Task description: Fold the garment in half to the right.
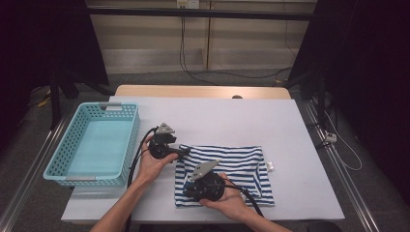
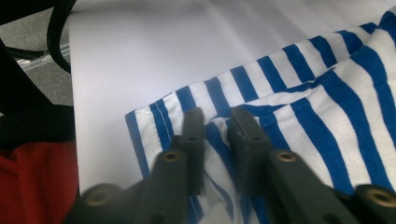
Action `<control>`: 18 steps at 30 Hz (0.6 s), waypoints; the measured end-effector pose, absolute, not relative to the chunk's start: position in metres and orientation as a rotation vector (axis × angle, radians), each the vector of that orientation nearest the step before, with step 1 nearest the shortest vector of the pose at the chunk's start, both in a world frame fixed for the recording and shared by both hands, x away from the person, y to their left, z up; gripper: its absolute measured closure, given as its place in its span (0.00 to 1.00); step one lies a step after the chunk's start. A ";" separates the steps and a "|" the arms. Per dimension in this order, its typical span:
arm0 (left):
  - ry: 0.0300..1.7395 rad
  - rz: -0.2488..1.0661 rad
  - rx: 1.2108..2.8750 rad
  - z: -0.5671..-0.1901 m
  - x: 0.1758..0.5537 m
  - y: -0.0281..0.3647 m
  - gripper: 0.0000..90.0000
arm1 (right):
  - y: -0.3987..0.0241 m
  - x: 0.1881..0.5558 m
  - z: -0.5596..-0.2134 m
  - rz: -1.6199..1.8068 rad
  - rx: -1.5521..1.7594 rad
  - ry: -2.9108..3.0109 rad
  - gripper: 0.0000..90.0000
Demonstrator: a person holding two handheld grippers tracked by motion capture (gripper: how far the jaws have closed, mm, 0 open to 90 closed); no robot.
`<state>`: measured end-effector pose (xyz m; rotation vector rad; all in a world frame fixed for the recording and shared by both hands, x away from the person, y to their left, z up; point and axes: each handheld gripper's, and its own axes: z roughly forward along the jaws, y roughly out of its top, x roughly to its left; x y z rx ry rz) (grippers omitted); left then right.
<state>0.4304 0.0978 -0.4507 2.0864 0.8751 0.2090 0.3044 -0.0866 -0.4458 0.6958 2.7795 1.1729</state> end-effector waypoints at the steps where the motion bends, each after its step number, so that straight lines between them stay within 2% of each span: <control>1: 0.872 0.211 2.085 -0.451 0.429 0.096 0.32 | -0.088 0.305 -0.445 1.163 0.651 2.780 0.94; 5: 0.870 0.203 2.123 -0.456 0.429 0.093 0.66 | -0.089 0.300 -0.442 1.199 0.714 2.786 0.95; 8: 0.868 0.213 2.111 -0.457 0.432 0.096 0.78 | -0.089 0.298 -0.441 1.217 0.687 2.791 0.95; 11: 0.885 0.208 2.096 -0.461 0.434 0.098 0.78 | -0.088 0.297 -0.443 1.218 0.709 2.796 0.89; 18: 0.861 0.201 2.106 -0.460 0.433 0.098 0.67 | -0.080 0.290 -0.447 1.224 0.723 2.809 0.59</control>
